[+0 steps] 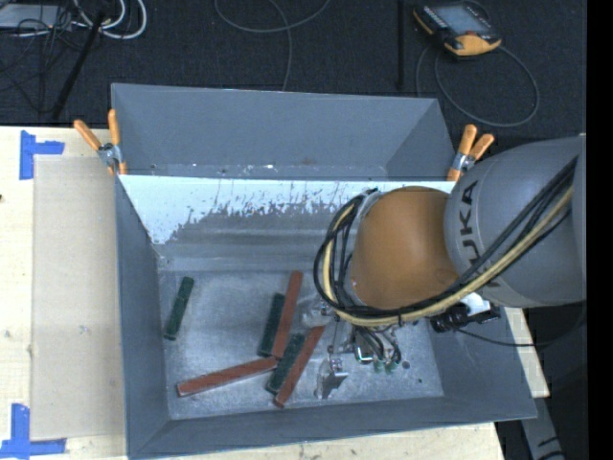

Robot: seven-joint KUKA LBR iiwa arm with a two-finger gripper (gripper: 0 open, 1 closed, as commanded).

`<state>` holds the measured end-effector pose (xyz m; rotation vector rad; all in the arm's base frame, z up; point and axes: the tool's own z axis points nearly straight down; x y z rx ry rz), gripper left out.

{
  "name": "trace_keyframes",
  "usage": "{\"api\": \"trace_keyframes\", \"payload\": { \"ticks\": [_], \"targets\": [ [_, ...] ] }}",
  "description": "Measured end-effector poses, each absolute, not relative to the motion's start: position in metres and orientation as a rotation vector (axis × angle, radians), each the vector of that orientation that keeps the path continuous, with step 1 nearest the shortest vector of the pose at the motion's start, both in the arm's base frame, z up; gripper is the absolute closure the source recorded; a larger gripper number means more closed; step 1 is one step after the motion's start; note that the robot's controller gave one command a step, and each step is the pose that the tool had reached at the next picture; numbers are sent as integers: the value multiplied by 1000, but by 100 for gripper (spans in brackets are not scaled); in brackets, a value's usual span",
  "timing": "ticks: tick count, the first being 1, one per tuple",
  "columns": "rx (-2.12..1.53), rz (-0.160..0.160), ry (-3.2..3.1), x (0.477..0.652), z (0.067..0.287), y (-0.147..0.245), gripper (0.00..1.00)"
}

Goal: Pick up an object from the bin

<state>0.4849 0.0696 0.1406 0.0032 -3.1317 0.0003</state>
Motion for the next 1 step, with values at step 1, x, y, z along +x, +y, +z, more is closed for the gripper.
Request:
{"api": "trace_keyframes", "payload": {
  "ticks": [1],
  "targets": [
    [-1, -1, -3139, 487, 144, 69, 0]
  ]
}}
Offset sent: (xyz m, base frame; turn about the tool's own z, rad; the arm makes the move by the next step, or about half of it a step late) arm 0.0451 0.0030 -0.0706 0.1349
